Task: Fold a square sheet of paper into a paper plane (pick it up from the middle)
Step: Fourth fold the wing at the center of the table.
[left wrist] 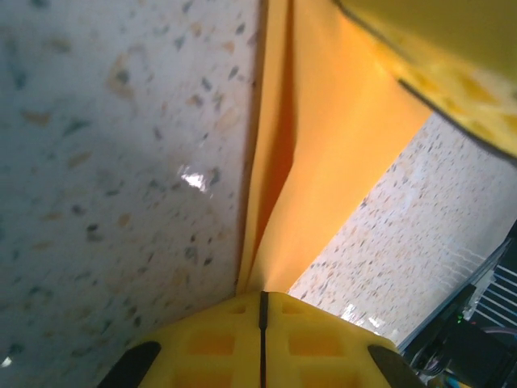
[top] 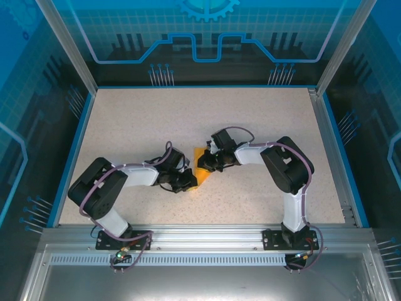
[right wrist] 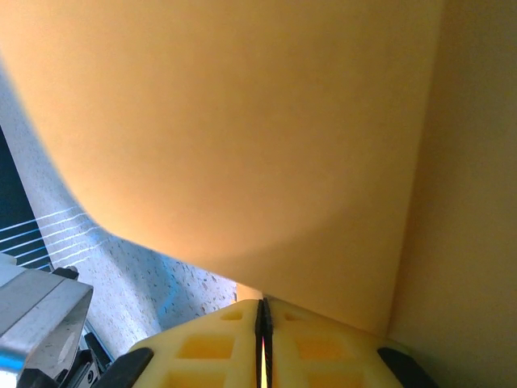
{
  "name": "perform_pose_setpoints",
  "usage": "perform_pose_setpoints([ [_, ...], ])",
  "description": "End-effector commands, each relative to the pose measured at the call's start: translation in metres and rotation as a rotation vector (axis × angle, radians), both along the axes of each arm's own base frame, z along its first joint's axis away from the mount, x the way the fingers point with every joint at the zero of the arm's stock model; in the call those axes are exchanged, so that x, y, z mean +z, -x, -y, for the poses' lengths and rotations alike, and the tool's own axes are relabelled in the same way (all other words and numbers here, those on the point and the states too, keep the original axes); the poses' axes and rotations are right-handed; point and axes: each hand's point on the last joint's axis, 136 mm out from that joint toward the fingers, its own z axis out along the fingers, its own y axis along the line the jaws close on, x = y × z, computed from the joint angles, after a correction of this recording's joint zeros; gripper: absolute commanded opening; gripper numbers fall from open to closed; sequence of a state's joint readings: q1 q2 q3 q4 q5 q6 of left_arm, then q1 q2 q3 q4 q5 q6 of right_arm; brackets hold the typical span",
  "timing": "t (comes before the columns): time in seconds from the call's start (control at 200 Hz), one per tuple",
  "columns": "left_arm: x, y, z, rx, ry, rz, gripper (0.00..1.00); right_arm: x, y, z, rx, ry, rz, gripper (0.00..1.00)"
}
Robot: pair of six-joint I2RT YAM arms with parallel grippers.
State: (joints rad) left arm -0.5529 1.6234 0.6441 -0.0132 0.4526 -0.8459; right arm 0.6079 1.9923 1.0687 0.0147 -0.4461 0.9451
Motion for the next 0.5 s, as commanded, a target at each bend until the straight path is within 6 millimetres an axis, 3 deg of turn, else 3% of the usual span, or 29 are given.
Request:
perform_pose_setpoints([
  [0.0, -0.029, 0.053, -0.035, -0.032, -0.169, -0.183, 0.09, -0.07, 0.031, 0.043, -0.039, 0.236, -0.148, 0.12],
  [0.11, -0.017, 0.045, -0.033, -0.015, -0.161, -0.139, 0.09, -0.069, 0.032, 0.041, -0.038, 0.228, -0.149, 0.12],
  [0.27, 0.019, 0.022, -0.032, 0.039, -0.145, -0.01, 0.09, -0.069, 0.031, 0.04, -0.04, 0.224, -0.149, 0.12],
  [0.495, 0.054, -0.016, -0.007, 0.094, -0.026, 0.111, 0.11, -0.07, 0.032, 0.039, -0.043, 0.217, -0.156, 0.12],
])
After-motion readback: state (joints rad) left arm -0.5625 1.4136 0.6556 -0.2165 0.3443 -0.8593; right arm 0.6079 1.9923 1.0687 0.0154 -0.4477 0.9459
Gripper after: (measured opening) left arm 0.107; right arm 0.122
